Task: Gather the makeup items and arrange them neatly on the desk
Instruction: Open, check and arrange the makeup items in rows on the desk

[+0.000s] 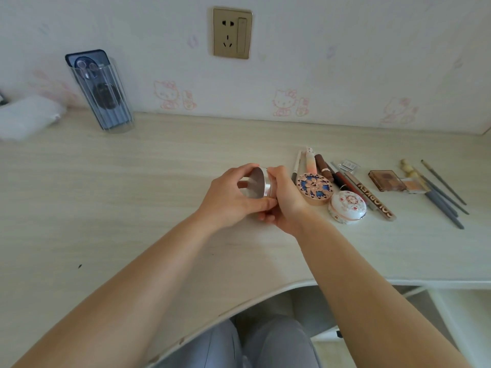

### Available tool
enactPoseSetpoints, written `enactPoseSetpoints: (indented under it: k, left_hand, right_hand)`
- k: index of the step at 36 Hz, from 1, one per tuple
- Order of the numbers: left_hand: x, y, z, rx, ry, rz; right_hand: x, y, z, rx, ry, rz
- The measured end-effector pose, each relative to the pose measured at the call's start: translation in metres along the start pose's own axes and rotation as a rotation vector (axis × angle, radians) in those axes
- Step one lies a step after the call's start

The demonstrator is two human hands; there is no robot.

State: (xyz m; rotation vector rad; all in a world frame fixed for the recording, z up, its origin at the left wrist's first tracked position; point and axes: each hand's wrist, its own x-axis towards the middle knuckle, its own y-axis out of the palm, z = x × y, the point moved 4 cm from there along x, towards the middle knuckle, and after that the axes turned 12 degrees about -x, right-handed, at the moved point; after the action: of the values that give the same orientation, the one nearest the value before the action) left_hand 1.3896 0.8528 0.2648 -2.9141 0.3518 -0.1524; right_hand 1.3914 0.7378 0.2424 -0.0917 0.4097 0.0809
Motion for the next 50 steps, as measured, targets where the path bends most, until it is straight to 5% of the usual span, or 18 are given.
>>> enactPoseSetpoints:
  k: [22, 50]
  left_hand:
    - [0.009, -0.016, -0.016, -0.073, -0.106, 0.008]
    - [0.017, -0.041, -0.020, -0.147, -0.074, -0.045]
  right_hand:
    - [0.004, 0.007, 0.013, 0.148, 0.194, -0.032]
    - [0.012, 0.022, 0.017, 0.539, 0.141, 0.167]
